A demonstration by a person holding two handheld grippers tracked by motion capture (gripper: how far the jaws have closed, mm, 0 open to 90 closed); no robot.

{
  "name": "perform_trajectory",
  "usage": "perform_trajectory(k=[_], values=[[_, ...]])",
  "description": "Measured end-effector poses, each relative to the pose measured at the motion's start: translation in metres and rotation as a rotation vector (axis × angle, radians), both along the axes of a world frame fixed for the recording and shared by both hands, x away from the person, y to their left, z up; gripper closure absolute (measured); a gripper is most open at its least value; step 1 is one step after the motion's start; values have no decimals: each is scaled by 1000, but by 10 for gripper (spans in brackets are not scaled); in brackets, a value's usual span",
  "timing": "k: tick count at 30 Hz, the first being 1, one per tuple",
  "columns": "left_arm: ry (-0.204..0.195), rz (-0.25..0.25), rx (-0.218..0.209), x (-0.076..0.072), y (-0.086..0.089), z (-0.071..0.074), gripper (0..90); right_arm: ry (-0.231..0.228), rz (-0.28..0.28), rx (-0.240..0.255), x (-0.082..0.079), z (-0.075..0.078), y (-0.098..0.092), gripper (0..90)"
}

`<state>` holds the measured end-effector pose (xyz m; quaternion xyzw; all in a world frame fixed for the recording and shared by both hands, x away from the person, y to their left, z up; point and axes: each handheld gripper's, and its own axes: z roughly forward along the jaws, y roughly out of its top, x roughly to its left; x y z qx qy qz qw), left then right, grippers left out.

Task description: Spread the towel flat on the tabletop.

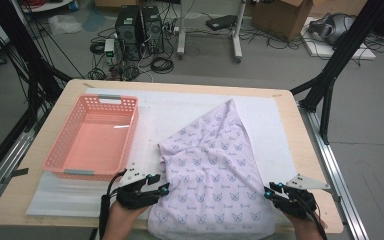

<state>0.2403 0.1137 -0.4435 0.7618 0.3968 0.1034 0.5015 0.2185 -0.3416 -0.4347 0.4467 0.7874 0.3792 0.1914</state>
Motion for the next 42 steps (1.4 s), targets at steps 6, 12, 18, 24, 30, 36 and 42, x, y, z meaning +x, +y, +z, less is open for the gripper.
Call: perform_trajectory(k=[6, 12, 18, 24, 30, 36, 42], values=[[44, 0, 24, 31, -18, -5, 510, -5, -31, -16, 43, -5, 14, 608], [41, -3, 143, 41, -39, -8, 651, 24, 43, -15, 60, -14, 29, 854], [39, -38, 118, 23, -30, -9, 837, 28, 59, -70, 33, -8, 17, 872], [36, -106, 79, 0, -27, -8, 832, 43, 67, -28, -13, -5, -6, 871], [8, -78, 37, -4, -23, 0, 571, 22, 51, -16, -22, -1, -7, 754], [-36, -10, -32, 2, -5, 16, 507, -25, 3, 18, -3, 6, -9, 715], [-17, 37, 36, 33, -11, 11, 494, -37, -28, 15, 40, 4, 4, 642]])
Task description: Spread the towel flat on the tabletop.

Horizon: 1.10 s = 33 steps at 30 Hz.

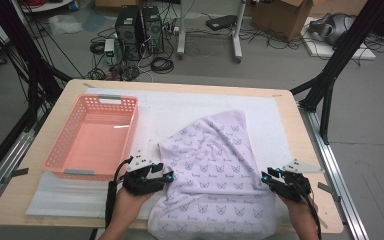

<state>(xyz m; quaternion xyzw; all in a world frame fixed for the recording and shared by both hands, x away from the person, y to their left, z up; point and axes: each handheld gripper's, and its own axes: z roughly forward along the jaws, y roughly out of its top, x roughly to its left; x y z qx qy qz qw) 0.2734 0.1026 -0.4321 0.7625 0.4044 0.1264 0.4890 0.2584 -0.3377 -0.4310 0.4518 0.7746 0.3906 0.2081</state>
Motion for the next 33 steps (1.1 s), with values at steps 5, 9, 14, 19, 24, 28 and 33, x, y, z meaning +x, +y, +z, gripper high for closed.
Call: perform_trajectory(k=[5, 9, 14, 19, 24, 28, 33], values=[[33, 32, 51, 35, -12, -3, 442, 9, -7, -9, 34, -4, 19, 559], [63, 50, 110, 51, -24, -12, 430, 64, -12, -37, 59, -14, 31, 593], [46, 21, 144, 50, -33, -17, 654, 68, 22, -33, 64, -16, 29, 858], [25, 2, 165, 38, -30, -10, 867, 38, 24, -52, 44, -8, 12, 865], [22, -25, 97, 15, -20, -13, 869, 34, 10, -32, 8, -4, -15, 864], [21, -59, 80, -3, -16, -16, 873, 34, 29, -33, -17, -5, -21, 864], [17, -85, 62, -14, -13, -16, 869, 48, 41, -45, -36, -4, -20, 863]])
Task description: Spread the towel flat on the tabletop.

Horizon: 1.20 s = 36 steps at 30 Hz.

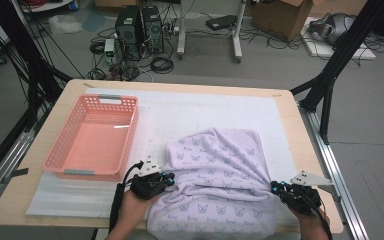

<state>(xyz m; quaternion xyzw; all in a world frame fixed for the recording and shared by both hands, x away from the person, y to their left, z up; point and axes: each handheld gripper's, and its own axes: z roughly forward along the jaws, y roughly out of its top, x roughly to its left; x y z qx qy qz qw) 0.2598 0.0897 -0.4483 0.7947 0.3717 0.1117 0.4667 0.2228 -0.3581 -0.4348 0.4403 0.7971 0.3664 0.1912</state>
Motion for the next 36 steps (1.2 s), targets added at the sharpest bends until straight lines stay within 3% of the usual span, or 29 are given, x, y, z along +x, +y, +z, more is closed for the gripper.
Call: perform_trajectory(k=[3, 5, 7, 10, 16, 18, 20, 22, 23, 25, 28, 31, 34, 36], values=[[-5, -6, -7, -1, 1, 0, 822, 7, 6, -16, -1, 1, 2, 820], [-2, -8, -11, 0, 2, -2, 761, -11, -7, -13, 3, 5, 5, 712], [3, 2, -23, 1, 3, -2, 691, -30, -18, -4, 11, 11, 10, 648], [-8, 12, -34, 3, 5, -2, 608, -50, -5, -22, 31, 17, 23, 625], [-6, 23, -53, 7, 8, -2, 516, -20, 37, -10, 82, 15, 60, 608], [-9, 26, -60, 8, 10, -1, 501, -7, 37, -27, 95, 9, 73, 613], [-10, 34, -66, 10, 11, -1, 487, 8, 28, -36, 103, 3, 80, 652], [-14, 42, -64, 13, 12, 0, 483, 26, 27, -87, 107, -5, 86, 734], [-9, 50, -67, 15, 12, 0, 477, 29, 35, -81, 107, -6, 86, 814], [-6, 56, -80, 21, 11, 2, 466, 30, 52, -104, 104, -5, 85, 861], [5, 66, -111, 29, 8, 6, 443, 46, 90, -129, 96, -1, 83, 869], [2, 83, -115, 39, 4, 11, 439, 51, 124, -147, 81, 2, 75, 870], [2, 85, -112, 49, -4, 15, 438, 58, 148, -134, 66, 2, 66, 869], [29, 87, -92, 58, -10, 13, 446, 71, 151, -111, 59, 2, 60, 868]])
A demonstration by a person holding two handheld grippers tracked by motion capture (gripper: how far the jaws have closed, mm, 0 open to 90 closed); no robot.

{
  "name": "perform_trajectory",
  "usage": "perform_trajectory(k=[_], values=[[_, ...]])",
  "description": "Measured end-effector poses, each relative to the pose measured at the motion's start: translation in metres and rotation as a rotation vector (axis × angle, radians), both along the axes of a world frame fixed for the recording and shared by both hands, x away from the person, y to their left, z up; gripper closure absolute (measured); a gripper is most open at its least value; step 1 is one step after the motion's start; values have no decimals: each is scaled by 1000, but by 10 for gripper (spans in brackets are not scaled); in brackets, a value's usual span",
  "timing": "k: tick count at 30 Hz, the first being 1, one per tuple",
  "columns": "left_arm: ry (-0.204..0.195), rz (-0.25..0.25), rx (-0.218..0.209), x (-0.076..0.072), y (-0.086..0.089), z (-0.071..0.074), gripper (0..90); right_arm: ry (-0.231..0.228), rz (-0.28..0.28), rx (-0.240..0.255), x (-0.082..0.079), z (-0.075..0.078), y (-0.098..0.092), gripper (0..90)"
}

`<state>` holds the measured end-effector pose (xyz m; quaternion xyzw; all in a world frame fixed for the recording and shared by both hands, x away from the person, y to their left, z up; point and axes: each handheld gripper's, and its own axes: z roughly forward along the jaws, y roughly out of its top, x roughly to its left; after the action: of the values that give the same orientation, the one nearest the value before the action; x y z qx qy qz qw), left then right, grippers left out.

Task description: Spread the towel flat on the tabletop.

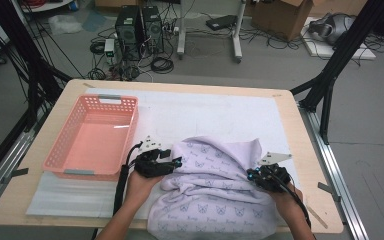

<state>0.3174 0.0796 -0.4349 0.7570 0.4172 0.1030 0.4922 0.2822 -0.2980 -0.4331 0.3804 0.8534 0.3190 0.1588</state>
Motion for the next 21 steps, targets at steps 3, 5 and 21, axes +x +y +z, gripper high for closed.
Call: perform_trajectory(k=[3, 5, 21], values=[[52, -5, 65, 8, -12, -7, 558, 25, 2, 41, -4, 0, -4, 845], [64, -20, 115, 7, -16, -10, 765, 17, 4, 65, -3, 2, -6, 736], [48, -110, 115, -47, 4, -11, 863, -98, -172, 40, 57, 18, -5, 589]])
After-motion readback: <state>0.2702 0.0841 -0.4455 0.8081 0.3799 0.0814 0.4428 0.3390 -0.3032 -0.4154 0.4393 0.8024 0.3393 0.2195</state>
